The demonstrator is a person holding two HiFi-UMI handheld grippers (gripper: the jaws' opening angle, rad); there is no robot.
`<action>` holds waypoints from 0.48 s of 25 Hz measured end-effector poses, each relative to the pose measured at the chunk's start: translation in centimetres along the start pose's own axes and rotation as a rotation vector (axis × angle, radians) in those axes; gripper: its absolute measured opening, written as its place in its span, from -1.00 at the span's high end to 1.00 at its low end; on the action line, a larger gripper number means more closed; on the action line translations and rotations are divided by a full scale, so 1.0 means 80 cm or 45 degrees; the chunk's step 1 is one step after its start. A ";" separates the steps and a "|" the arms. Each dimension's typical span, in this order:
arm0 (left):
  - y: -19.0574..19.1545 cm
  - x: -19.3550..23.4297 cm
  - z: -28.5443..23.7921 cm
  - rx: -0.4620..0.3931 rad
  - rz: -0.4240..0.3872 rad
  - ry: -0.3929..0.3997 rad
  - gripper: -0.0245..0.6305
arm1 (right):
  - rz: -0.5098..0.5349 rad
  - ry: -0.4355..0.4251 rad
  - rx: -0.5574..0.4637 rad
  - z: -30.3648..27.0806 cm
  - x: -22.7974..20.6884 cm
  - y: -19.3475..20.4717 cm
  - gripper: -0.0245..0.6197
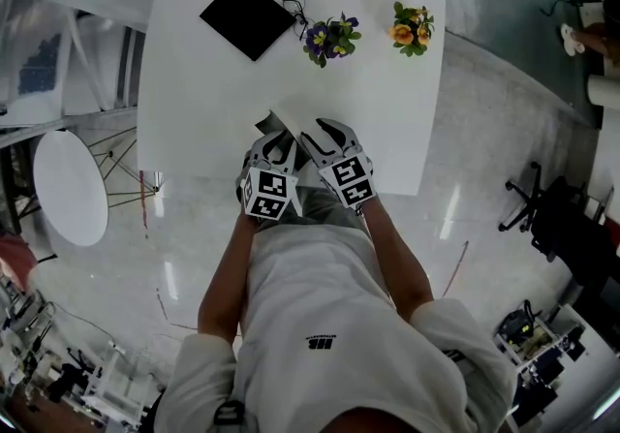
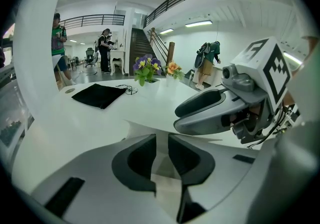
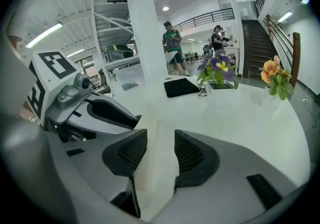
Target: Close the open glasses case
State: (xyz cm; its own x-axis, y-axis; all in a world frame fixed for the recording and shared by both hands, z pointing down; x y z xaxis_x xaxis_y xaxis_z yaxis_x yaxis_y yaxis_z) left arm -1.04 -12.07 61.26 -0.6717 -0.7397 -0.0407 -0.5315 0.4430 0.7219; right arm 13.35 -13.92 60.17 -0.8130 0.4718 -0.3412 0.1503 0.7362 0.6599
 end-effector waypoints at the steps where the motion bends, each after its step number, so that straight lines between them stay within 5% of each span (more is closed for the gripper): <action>1: 0.001 0.000 0.001 0.000 0.001 -0.001 0.65 | 0.001 -0.001 -0.002 0.000 0.001 0.000 0.39; 12: 0.010 -0.001 0.010 0.002 0.014 -0.012 0.65 | 0.010 -0.011 -0.008 0.000 0.012 0.002 0.39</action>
State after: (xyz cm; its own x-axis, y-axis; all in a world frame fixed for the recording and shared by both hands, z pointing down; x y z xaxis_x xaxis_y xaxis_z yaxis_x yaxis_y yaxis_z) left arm -1.82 -11.24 61.31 -0.6825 -0.7298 -0.0392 -0.5246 0.4518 0.7215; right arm 12.55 -13.38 59.94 -0.8071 0.4814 -0.3417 0.1528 0.7295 0.6667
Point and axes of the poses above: the fingertips, and each gripper's own axes: z backward along the fingers, x to its left, y out of its underside, the point moved 10 cm from there along z, backward along the fingers, and after that the axes turned 14 degrees about -z, right-handed, at the moved point
